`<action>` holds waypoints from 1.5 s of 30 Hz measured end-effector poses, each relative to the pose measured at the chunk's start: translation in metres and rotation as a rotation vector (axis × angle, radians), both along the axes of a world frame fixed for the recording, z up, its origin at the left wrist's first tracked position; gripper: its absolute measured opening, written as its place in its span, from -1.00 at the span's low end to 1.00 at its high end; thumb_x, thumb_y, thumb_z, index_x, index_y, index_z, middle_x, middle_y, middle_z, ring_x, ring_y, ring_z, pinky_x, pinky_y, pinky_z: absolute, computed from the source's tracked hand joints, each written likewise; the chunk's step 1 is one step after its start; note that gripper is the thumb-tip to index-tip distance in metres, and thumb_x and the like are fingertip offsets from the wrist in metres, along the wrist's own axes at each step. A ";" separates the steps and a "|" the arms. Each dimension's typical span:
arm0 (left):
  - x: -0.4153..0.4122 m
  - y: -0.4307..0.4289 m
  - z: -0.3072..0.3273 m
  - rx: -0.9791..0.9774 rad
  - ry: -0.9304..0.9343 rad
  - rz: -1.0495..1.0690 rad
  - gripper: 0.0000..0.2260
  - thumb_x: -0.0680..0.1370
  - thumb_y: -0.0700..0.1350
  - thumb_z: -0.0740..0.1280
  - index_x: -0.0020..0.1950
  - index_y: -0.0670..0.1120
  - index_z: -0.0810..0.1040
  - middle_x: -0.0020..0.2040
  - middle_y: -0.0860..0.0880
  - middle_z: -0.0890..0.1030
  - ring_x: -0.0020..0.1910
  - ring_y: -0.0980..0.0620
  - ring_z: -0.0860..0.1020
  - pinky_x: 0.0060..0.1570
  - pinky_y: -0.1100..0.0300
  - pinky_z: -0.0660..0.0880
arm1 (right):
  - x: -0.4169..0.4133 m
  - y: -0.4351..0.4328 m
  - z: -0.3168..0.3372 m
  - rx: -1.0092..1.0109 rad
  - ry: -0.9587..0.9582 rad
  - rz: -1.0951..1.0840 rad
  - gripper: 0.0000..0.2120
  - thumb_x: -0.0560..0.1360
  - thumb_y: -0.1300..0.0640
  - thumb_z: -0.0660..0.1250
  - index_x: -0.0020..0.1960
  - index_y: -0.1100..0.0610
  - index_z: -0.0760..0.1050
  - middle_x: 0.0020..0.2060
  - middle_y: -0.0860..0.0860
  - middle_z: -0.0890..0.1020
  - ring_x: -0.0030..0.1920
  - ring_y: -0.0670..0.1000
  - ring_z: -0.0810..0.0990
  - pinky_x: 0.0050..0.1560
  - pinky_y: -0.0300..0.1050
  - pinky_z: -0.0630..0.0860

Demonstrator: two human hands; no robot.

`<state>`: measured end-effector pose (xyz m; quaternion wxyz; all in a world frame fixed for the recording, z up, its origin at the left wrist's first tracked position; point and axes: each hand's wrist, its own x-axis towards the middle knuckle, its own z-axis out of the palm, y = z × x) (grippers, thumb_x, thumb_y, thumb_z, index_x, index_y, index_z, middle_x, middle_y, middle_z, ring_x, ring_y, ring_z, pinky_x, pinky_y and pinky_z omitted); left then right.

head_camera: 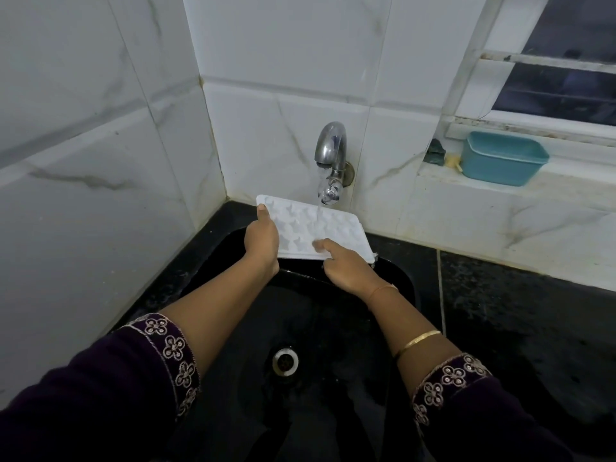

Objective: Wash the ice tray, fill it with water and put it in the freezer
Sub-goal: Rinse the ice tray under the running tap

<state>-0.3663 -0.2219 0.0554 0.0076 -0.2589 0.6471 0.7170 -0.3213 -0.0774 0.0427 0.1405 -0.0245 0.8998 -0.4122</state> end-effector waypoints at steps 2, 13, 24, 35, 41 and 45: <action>0.000 0.001 0.003 -0.026 0.013 -0.007 -0.56 0.62 0.20 0.02 0.11 -0.11 0.49 0.12 -0.10 0.59 0.07 -0.11 0.57 0.16 -0.04 0.51 | -0.001 -0.005 -0.003 -0.016 -0.024 0.019 -0.47 0.50 0.28 0.05 0.45 -0.01 0.25 0.37 -0.03 0.39 0.30 -0.01 0.41 0.16 -0.32 0.28; -0.002 0.003 0.004 -0.056 0.018 -0.006 -0.57 0.62 0.19 0.01 0.10 -0.11 0.47 0.10 -0.10 0.58 0.07 -0.11 0.57 0.16 -0.04 0.51 | -0.002 -0.008 -0.001 0.005 -0.007 0.016 -0.51 0.51 0.27 0.06 0.41 -0.01 0.25 0.20 0.11 0.50 0.02 0.07 0.52 -0.02 -0.22 0.43; 0.000 0.000 0.003 -0.087 -0.013 -0.002 -0.48 0.61 0.21 0.02 0.24 -0.18 0.47 0.14 -0.11 0.56 0.10 -0.12 0.55 0.19 -0.04 0.49 | -0.009 0.011 0.003 0.050 -0.033 0.042 -0.53 0.46 0.32 0.03 0.21 -0.12 0.38 0.30 -0.12 0.48 0.12 -0.01 0.51 0.03 -0.28 0.45; -0.001 -0.001 0.006 -0.115 -0.009 0.017 -0.48 0.62 0.20 0.01 0.26 -0.19 0.46 0.15 -0.11 0.55 0.11 -0.11 0.54 0.19 -0.01 0.49 | -0.004 0.006 -0.001 -0.123 -0.178 0.009 -0.50 0.47 0.31 0.03 0.24 -0.18 0.34 -0.22 -0.06 0.49 -0.41 -0.08 0.36 -0.49 -0.31 0.28; -0.001 -0.009 0.007 -0.162 -0.013 0.036 -0.47 0.63 0.19 0.00 0.31 -0.20 0.42 0.16 -0.08 0.51 0.13 -0.09 0.50 0.14 0.08 0.45 | -0.007 0.015 -0.002 -0.159 0.136 -0.266 -0.76 0.48 0.28 0.04 0.05 0.05 0.35 -0.38 0.03 0.41 -0.42 -0.01 0.35 -0.39 -0.15 0.28; -0.003 -0.022 0.008 -0.142 -0.001 0.051 -0.47 0.62 0.20 0.02 0.34 -0.19 0.40 0.23 -0.06 0.50 0.19 -0.11 0.49 0.24 0.03 0.44 | -0.008 0.012 -0.007 -0.101 0.012 -0.182 -0.69 0.48 0.27 0.06 0.15 0.03 0.40 -0.26 0.04 0.48 -0.34 -0.02 0.40 -0.34 -0.18 0.33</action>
